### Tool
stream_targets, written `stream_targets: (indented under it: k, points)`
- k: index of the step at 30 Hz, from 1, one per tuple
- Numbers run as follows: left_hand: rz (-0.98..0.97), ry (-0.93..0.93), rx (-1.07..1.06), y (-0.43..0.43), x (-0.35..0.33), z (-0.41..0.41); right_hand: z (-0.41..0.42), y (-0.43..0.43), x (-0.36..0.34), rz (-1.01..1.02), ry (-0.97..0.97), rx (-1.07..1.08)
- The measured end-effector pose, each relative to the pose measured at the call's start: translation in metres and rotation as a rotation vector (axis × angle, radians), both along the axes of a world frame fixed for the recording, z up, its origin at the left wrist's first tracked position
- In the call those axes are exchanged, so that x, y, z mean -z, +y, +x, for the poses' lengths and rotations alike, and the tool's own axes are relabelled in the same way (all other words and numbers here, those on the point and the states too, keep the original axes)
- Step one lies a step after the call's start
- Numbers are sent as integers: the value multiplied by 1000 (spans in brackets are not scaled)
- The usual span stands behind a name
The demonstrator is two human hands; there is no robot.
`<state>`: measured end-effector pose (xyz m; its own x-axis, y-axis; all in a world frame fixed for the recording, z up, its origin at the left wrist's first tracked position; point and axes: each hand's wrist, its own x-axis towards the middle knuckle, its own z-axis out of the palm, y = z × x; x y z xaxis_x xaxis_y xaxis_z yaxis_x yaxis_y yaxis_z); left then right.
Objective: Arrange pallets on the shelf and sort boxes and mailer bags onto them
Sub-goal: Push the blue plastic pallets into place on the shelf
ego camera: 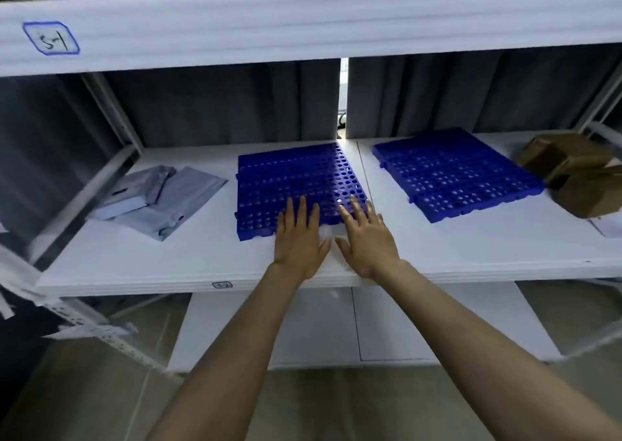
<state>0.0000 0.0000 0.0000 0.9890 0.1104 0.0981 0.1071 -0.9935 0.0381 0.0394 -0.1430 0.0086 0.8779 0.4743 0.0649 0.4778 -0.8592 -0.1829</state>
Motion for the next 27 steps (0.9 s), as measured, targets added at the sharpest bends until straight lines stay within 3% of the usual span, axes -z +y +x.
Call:
stream_targets:
  k: [8,18,27]
  points:
    - [-19,95,-15,18,34,6,32,8,19,-113,123,17]
    - [86,33,4,33,44,-5,3,8,36,-119,14,21]
    - [58,39,10,35,41,-18,-22,14,31,-102,-40,61]
